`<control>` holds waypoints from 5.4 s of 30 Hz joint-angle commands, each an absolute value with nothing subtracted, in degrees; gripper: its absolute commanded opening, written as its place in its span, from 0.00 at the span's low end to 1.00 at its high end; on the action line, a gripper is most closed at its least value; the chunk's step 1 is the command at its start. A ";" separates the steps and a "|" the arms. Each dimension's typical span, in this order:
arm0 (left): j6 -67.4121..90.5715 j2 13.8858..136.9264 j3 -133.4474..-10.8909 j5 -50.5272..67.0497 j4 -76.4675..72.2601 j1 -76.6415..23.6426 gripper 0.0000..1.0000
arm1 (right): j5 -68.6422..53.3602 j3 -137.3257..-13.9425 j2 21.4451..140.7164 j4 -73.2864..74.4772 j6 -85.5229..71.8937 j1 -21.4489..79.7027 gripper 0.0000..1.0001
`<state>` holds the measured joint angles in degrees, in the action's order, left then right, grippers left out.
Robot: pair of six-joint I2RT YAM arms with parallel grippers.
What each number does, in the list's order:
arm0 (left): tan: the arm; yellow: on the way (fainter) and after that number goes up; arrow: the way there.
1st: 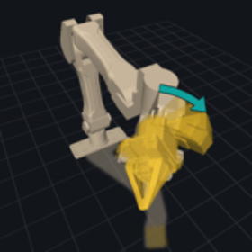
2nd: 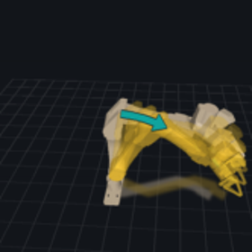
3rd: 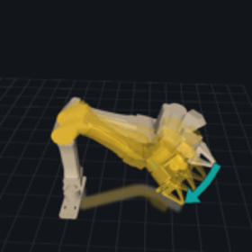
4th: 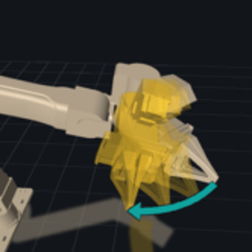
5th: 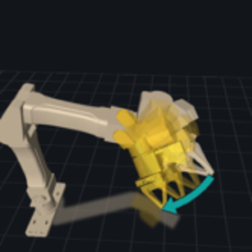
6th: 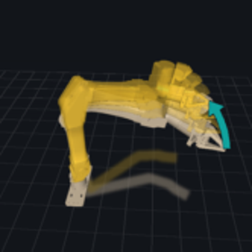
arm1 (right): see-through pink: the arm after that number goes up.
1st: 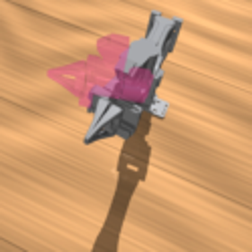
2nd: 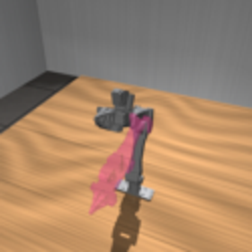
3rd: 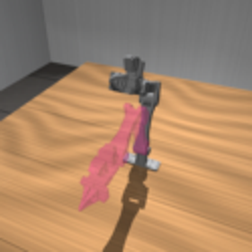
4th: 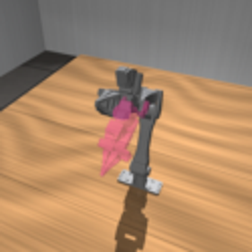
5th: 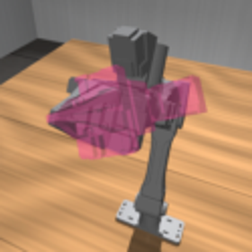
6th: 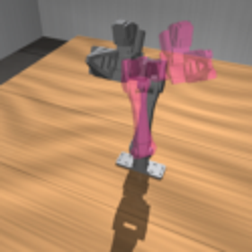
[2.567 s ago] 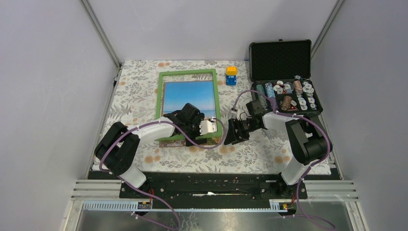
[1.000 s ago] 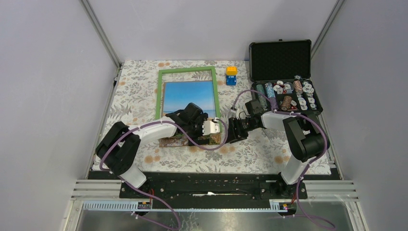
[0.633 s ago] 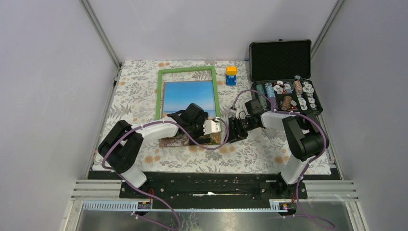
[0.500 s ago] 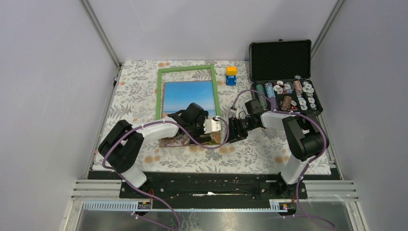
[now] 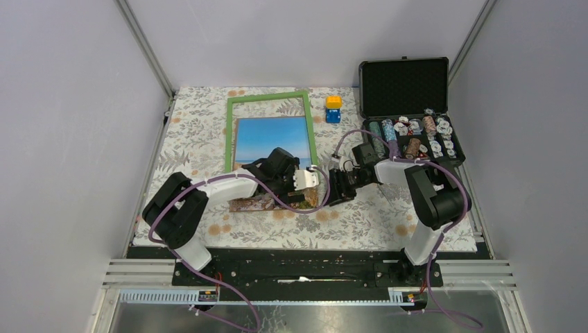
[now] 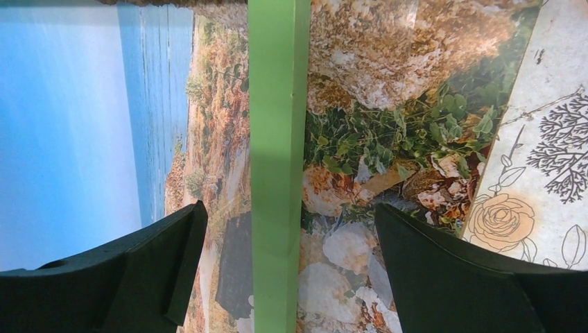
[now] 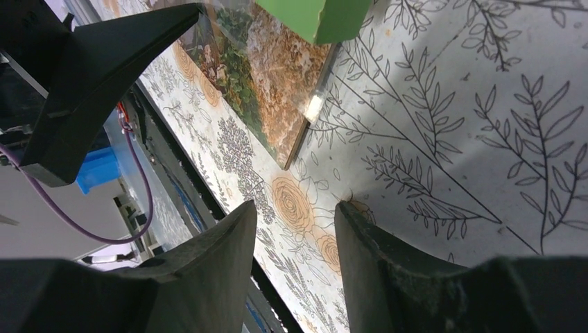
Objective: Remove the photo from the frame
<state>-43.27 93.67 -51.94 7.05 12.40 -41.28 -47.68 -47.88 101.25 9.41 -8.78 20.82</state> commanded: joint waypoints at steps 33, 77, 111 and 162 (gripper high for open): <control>-36.43 84.68 -43.68 8.07 8.19 -52.02 0.88 | -49.90 -45.30 95.62 6.11 -12.39 20.83 0.56; -31.40 89.08 -48.59 2.96 6.15 -53.03 0.71 | -51.97 -48.97 102.19 3.73 -15.65 20.82 0.58; -31.60 88.29 -49.43 -0.28 4.47 -55.12 0.42 | -53.39 -49.86 103.50 3.66 -16.21 20.83 0.57; -30.43 93.71 -53.72 0.18 3.05 -55.94 0.43 | -53.88 -50.63 104.85 3.60 -16.58 20.81 0.55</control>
<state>-29.76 96.47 -52.16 1.06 5.21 -56.25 -52.12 -48.71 104.27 3.97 -16.36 20.82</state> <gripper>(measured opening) 0.444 0.558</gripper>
